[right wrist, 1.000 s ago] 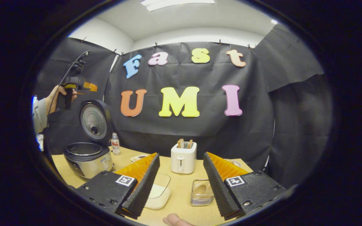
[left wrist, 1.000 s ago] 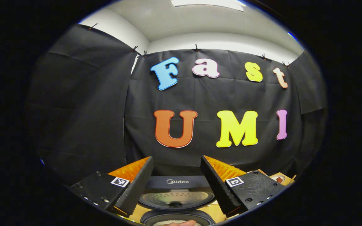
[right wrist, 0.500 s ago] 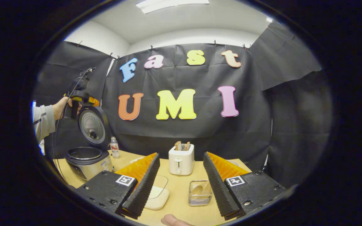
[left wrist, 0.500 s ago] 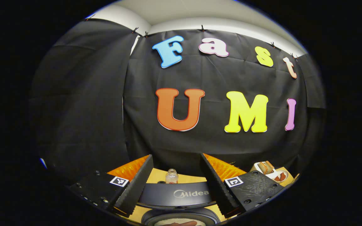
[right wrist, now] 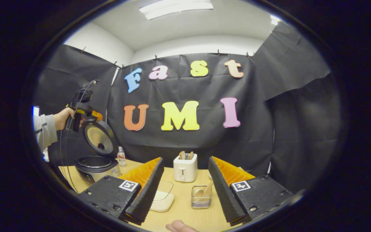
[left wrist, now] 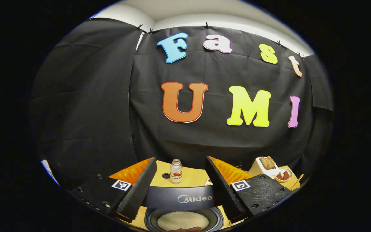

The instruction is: Close the left gripper, press the button to open the rice cooker; take a wooden spoon from the chopstick holder with the right hand, scoop a spoonful of rice and pour it into the rice cooker, then put the wooden spoon back into the chopstick holder.

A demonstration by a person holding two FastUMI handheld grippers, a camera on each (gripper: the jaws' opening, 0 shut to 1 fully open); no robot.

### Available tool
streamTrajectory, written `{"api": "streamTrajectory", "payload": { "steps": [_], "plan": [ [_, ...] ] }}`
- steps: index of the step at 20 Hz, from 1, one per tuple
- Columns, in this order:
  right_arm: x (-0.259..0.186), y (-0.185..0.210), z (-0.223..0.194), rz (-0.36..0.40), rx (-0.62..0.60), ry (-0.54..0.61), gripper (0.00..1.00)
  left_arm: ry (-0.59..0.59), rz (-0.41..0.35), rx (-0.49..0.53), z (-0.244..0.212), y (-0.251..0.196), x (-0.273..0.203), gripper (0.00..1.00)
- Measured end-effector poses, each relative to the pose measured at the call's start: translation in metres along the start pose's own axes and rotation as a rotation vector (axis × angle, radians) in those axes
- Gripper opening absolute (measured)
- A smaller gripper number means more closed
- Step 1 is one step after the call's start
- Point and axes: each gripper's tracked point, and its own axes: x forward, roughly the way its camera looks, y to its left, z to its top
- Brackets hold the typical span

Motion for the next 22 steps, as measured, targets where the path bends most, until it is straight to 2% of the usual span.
{"api": "streamTrajectory", "payload": {
  "steps": [3,4,6,7,11,14,21,22],
  "plan": [
    [-0.009,-0.001,0.007,0.012,-0.014,-0.014,0.9,0.124,0.001,0.007,-0.048,-0.002,-0.007,1.0],
    [-0.01,-0.005,0.007,0.003,-0.004,-0.015,0.92,0.142,-0.013,-0.005,-0.057,-0.009,-0.014,1.0],
    [-0.011,-0.015,0.006,-0.024,0.022,-0.003,0.9,0.182,0.026,-0.001,-0.08,-0.009,-0.021,0.97],
    [-0.012,-0.02,0.005,-0.04,0.027,0.002,0.92,0.202,0.035,-0.001,-0.09,-0.009,-0.029,0.98],
    [-0.022,-0.03,0.011,-0.084,0.025,0.005,0.9,0.296,0.021,0.012,-0.129,-0.014,-0.045,0.98],
    [-0.029,-0.027,0.017,-0.087,0.033,-0.006,0.92,0.301,0.019,0.075,-0.143,-0.013,-0.054,0.98],
    [-0.043,-0.02,0.023,-0.081,0.02,-0.007,0.9,0.406,0.027,0.066,-0.193,-0.014,-0.071,0.98],
    [-0.044,-0.019,0.024,-0.082,0.019,-0.008,0.9,0.387,0.024,0.07,-0.188,-0.015,-0.073,0.98]
  ]
}}
